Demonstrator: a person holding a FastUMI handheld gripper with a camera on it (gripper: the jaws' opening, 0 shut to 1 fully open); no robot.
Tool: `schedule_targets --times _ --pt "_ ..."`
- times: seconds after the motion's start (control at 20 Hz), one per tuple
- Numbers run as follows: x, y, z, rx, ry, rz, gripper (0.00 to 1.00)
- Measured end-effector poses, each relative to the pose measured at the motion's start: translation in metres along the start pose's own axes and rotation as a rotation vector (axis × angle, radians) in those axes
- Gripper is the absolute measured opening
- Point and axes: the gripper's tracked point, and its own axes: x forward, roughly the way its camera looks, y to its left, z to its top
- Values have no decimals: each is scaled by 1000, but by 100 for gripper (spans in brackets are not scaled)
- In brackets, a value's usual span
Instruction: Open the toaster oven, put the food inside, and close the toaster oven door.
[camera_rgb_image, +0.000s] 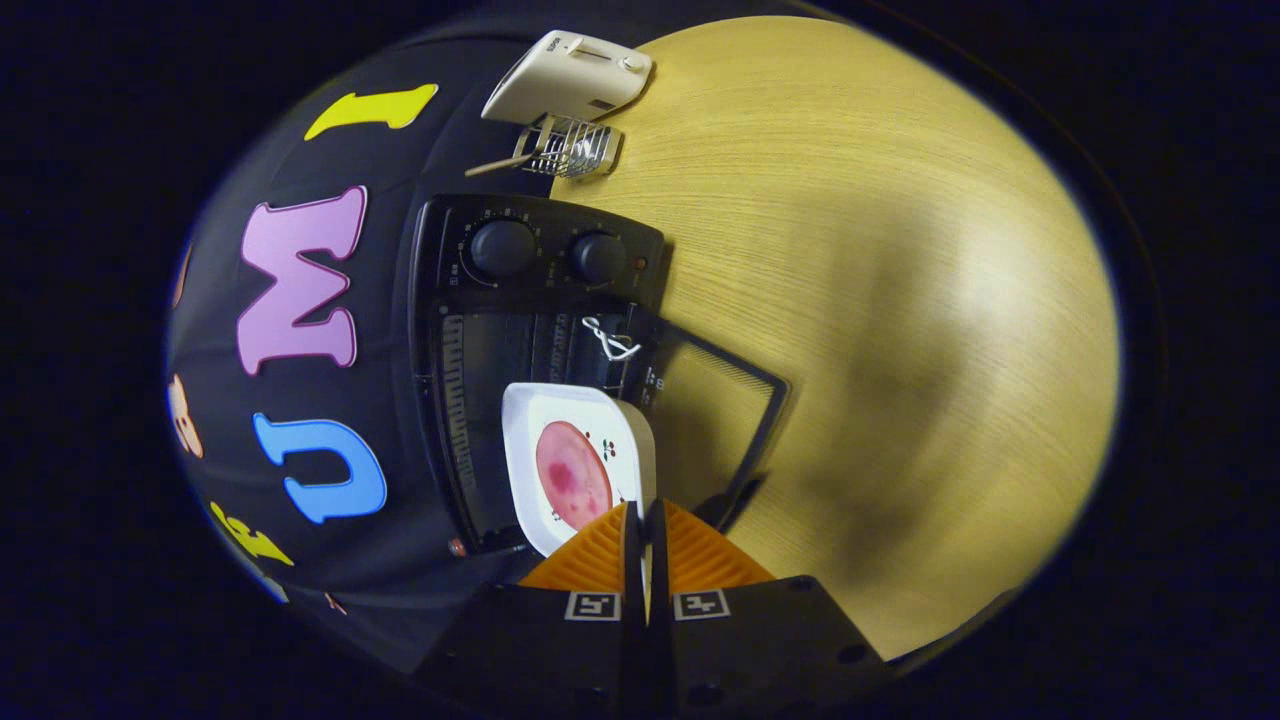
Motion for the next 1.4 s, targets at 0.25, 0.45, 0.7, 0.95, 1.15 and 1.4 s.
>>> schedule_targets --times 0.25,0.45,0.7,0.95,1.15,1.4 --pt "50 24 -3 93 -61 -9 5" --pt "77 37 0 172 -89 -18 5" --pt "89 62 -1 264 -61 104 10" --pt "72 74 -12 189 -10 194 59" --pt "36 60 -42 -26 81 176 98" --pt "-14 46 -62 -469 115 133 98"
